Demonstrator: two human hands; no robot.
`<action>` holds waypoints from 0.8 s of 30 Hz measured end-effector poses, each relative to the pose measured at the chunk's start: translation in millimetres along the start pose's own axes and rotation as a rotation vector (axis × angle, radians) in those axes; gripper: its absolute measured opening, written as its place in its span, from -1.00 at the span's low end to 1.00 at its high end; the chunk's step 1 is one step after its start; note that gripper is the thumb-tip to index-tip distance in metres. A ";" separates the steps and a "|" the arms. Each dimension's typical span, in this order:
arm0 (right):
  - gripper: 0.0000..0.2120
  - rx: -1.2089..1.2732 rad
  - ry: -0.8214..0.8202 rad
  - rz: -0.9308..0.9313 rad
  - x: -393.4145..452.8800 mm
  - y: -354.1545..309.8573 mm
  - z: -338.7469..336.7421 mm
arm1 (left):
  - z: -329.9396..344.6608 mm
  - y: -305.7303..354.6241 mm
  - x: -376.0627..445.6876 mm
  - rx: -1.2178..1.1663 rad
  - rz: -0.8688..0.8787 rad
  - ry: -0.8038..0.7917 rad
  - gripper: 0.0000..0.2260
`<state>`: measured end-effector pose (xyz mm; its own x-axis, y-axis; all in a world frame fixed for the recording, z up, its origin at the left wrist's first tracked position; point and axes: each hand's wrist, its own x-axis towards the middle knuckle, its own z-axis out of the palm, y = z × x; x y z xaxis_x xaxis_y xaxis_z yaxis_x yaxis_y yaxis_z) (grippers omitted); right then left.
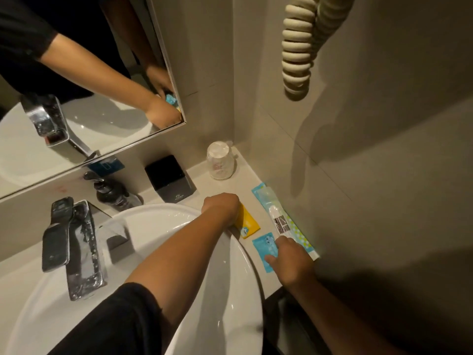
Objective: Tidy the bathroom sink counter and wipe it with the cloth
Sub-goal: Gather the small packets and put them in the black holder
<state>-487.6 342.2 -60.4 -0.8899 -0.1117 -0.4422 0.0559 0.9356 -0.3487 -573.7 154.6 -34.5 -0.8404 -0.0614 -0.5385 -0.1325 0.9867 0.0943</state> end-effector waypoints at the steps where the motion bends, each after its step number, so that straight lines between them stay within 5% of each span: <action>1: -0.73 0.037 -0.003 0.004 0.4 1.7 -0.6 | -0.5 -0.4 -0.1 0.008 0.005 0.012 -0.81; 7: -0.76 0.324 0.106 -0.041 -0.2 -3.3 -20.2 | -4.7 -2.3 -2.3 -0.075 0.092 0.051 -0.91; 13: -0.87 0.563 0.038 -0.120 13.0 -20.9 -53.9 | -18.0 -19.4 -22.1 -0.561 0.310 0.114 -0.85; 24: -0.93 0.747 -0.050 -0.279 18.6 -84.3 -70.0 | -25.5 -58.4 -109.7 -1.289 0.099 0.368 -0.88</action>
<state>-540.5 284.7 18.6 -0.8955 -0.3402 -0.2869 0.1377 0.4012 -0.9056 -487.2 99.9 40.3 -0.9394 -0.2365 -0.2484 -0.2893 0.1574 0.9442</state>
